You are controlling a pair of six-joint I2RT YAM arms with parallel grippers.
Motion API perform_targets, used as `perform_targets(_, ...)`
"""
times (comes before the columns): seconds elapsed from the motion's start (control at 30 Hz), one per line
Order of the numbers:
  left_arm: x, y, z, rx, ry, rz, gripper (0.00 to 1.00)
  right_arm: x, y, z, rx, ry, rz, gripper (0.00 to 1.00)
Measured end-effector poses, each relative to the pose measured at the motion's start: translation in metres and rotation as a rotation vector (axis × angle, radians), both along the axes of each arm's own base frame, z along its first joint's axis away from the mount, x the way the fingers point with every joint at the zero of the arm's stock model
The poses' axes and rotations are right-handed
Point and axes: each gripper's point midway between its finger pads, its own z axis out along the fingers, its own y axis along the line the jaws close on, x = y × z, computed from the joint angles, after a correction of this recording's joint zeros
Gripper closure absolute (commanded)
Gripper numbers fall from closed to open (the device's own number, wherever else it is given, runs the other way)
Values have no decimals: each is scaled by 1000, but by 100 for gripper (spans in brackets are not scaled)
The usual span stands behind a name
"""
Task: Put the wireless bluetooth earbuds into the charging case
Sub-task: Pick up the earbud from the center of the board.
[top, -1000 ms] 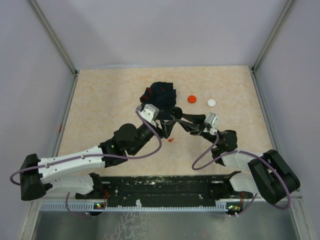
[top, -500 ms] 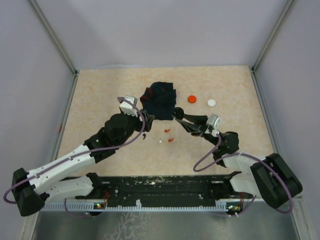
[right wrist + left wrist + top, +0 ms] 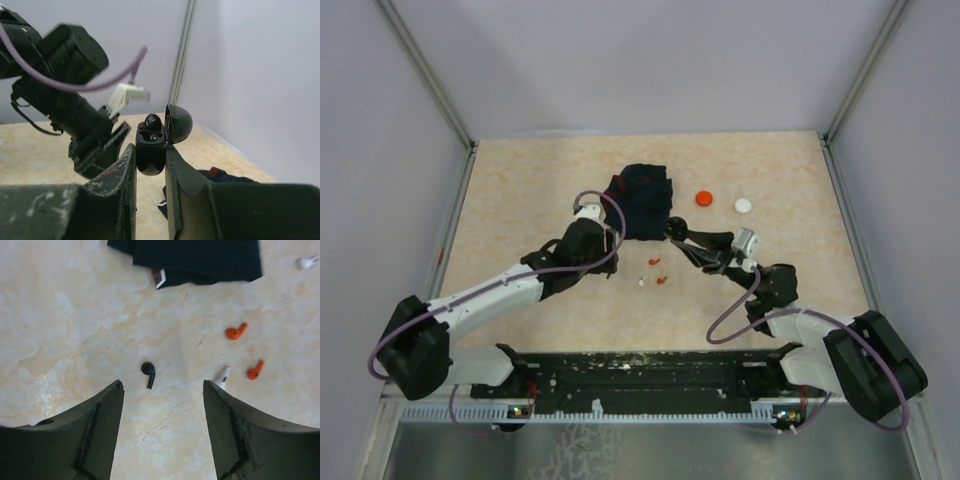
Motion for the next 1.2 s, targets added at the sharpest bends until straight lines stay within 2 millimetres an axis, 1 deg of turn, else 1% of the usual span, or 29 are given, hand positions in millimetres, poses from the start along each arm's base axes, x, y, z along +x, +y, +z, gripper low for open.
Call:
perform_targets(0.07, -2, 6, -26, 60, 70, 14, 32, 0, 0, 0, 0, 0, -1, 100)
perform_targets(0.17, -6, 12, -55, 141, 155, 21, 36, -1, -1, -2, -5, 1, -2, 100)
perform_targets(0.23, -6, 14, -67, 172, 190, 25, 38, -1, -1, -6, -11, 8, -3, 100)
perform_targets(0.33, -2, 12, -79, 195, 222, 28, 43, -1, -1, -10, -19, 22, -4, 100)
perform_targets(0.47, 3, 11, -89, 214, 248, 34, 48, -1, -1, -10, -20, 22, -4, 100)
perform_targets(0.6, 8, 6, -97, 223, 275, 27, 52, -3, -2, -10, -22, 17, -8, 100)
perform_targets(0.77, 7, 3, -106, 232, 302, 15, 59, -3, -3, -13, -28, 25, -9, 100)
perform_targets(0.93, 11, 3, -106, 224, 308, 16, 76, -3, -3, -13, -28, 24, -10, 100)
perform_targets(1.07, 12, 2, -107, 212, 318, 3, 78, -3, -3, -12, -28, 19, -11, 100)
perform_targets(1.2, 9, -5, -106, 196, 330, -61, 77, -3, -3, -12, -30, 19, -12, 100)
